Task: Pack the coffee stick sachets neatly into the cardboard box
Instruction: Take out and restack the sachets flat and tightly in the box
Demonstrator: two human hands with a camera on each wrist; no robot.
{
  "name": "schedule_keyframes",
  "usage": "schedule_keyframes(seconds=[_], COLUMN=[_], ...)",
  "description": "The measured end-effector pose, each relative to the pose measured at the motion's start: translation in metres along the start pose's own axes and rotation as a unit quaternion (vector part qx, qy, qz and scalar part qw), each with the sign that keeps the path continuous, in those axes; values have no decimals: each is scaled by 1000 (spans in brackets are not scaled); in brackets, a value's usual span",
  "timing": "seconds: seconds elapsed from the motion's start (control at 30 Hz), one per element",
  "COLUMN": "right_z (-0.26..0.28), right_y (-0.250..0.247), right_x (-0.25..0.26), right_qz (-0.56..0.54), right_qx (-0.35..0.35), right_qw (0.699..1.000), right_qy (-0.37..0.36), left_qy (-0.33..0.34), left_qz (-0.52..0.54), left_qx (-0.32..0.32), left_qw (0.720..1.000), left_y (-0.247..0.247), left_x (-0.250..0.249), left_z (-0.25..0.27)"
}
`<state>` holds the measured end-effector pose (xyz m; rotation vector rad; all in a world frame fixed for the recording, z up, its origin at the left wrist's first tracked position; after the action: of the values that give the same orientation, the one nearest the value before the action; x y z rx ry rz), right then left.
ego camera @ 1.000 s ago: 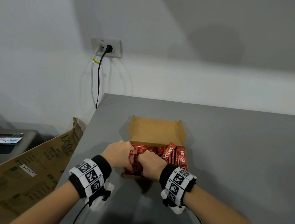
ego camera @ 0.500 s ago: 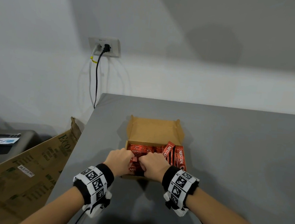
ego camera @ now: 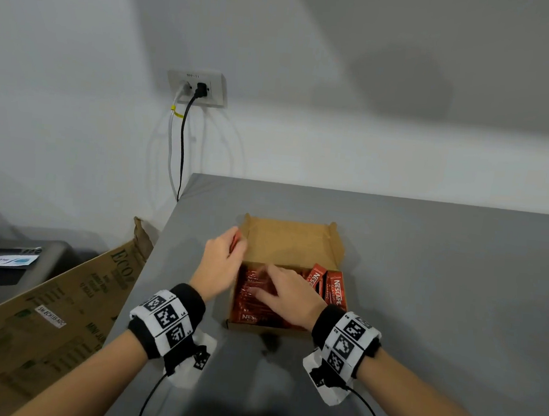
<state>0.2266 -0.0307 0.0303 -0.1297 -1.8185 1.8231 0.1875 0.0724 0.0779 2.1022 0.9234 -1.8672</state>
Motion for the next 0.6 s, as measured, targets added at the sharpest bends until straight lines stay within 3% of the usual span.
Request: schedule_keyframes(seconds=[0.07, 0.13, 0.27, 0.43, 0.6], right_z=[-2, -5, -8, -5, -5], right_y=[-5, -7, -6, -13, -16], right_x=[12, 21, 17, -5, -24], right_qz=[-87, -137, -135, -73, -61], right_qx=[-21, -26, -22, -23, -29], right_qw=[996, 989, 990, 997, 998], right_qy=[-24, -42, -25, -4, 5], left_qy=[1, 6, 14, -25, -55], left_qz=[178, 266, 208, 79, 100], left_qx=[-20, -39, -27, 5, 8], left_qw=[984, 963, 978, 997, 993], left_y=[9, 14, 23, 18, 7], left_x=[-4, -3, -5, 10, 16], left_z=[3, 4, 4, 2, 4])
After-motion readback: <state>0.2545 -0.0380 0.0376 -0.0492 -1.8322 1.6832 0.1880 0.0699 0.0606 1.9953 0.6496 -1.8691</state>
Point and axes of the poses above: each hand's wrist, its own z-axis away from the middle knuckle, its own y-axis out of the palm, x = y × z, the point moved 10 cm from there along -z, towards the middle knuckle, and after that the axes turned 15 degrees about z, right-handed, at the moved point
